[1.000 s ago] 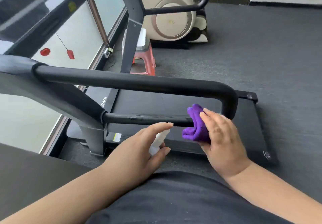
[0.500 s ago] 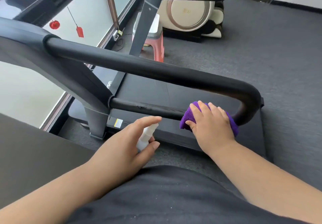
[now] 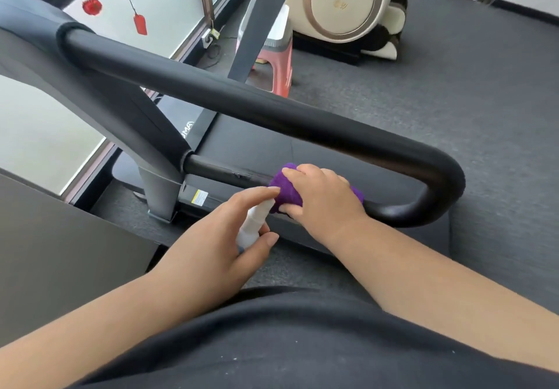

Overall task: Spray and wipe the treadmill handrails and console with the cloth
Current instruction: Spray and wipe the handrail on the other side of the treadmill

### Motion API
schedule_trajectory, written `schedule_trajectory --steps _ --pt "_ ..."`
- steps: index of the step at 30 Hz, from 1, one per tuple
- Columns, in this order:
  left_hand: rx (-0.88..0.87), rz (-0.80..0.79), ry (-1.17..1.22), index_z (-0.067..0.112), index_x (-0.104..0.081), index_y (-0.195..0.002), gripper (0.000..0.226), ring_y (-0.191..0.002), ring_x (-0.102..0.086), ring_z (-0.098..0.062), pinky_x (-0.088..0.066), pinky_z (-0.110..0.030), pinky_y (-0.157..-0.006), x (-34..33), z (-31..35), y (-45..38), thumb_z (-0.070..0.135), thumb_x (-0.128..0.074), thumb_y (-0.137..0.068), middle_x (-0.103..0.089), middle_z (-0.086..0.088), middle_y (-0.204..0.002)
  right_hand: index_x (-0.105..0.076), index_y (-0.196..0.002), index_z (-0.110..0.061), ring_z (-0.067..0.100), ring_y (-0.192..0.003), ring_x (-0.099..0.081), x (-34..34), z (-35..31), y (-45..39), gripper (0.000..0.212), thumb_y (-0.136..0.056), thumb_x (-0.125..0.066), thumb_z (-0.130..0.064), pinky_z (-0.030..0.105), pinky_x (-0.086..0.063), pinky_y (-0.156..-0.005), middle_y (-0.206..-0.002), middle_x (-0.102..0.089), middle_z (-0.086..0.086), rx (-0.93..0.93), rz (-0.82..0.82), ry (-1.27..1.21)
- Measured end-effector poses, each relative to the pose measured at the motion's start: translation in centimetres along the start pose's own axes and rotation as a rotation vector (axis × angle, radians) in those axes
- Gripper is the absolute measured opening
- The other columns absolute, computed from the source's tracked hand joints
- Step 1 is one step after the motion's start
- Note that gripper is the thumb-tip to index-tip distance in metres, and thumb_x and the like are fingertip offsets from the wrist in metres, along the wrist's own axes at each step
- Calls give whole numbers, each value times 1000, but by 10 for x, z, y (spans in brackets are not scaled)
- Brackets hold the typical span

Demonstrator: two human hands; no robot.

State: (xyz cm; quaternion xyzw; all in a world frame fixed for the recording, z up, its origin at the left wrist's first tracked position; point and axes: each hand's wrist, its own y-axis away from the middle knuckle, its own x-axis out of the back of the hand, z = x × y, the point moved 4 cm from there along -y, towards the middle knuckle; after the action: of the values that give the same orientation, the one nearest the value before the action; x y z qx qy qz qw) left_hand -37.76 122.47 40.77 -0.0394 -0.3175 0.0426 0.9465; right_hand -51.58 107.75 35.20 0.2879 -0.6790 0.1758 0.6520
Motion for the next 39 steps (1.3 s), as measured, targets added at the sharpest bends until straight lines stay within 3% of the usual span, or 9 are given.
schedule_trajectory --steps 4,9,15,20,26,33,39 --pt "23 2 27 62 -32 -133 53 -84 -62 -5 -42 -10 -74 5 -10 2 51 -55 -87 -62 19 -97 -44 -140 -39 23 -116 -56 6 44 28 73 -79 -46 -79 43 -41 -98 -133 -56 -7 -150 22 46" --pt "58 18 39 61 -32 -133 52 -81 -62 -5 -43 -12 -73 16 -24 7 50 -55 -87 -62 19 -96 -41 -145 -32 27 -116 -56 4 31 26 78 -81 -55 -74 43 -48 -95 -140 -51 -4 -106 5 55" --pt "136 95 46 61 -33 -133 53 -78 -63 -5 -41 -7 -70 30 -48 31 49 -56 -87 -64 18 -94 -42 -146 -23 31 -118 -54 -8 -31 -20 70 -88 -58 -60 47 -49 -97 -143 -50 1 83 42 -19" --pt "196 144 44 61 -33 -133 53 -79 -64 -10 -45 -12 -70 43 -65 49 47 -58 -88 -64 17 -94 -36 -149 -20 30 -110 -56 -22 -96 -68 68 -95 -46 -60 45 -53 -86 -145 -47 1 199 69 82" --pt "247 189 50 59 -34 -134 53 -83 -63 -10 -48 -20 -74 49 -76 67 46 -58 -89 -63 20 -93 -26 -152 -14 30 -105 -55 -36 -148 -107 69 -98 -44 -54 41 -47 -77 -142 -44 5 235 52 204" --pt "236 194 74 67 -30 -130 53 -85 -60 2 -42 -9 -75 48 -69 57 49 -56 -87 -62 24 -95 -26 -154 -24 33 -109 -53 -29 -127 -91 64 -99 -49 -48 44 -49 -79 -148 -42 2 244 11 157" --pt "182 183 111 65 -31 -130 55 -84 -60 4 -39 -4 -75 49 -69 51 44 -58 -88 -61 23 -94 -35 -151 -23 34 -114 -53 -25 -81 -54 67 -94 -60 -44 47 -50 -87 -149 -45 5 202 48 175"
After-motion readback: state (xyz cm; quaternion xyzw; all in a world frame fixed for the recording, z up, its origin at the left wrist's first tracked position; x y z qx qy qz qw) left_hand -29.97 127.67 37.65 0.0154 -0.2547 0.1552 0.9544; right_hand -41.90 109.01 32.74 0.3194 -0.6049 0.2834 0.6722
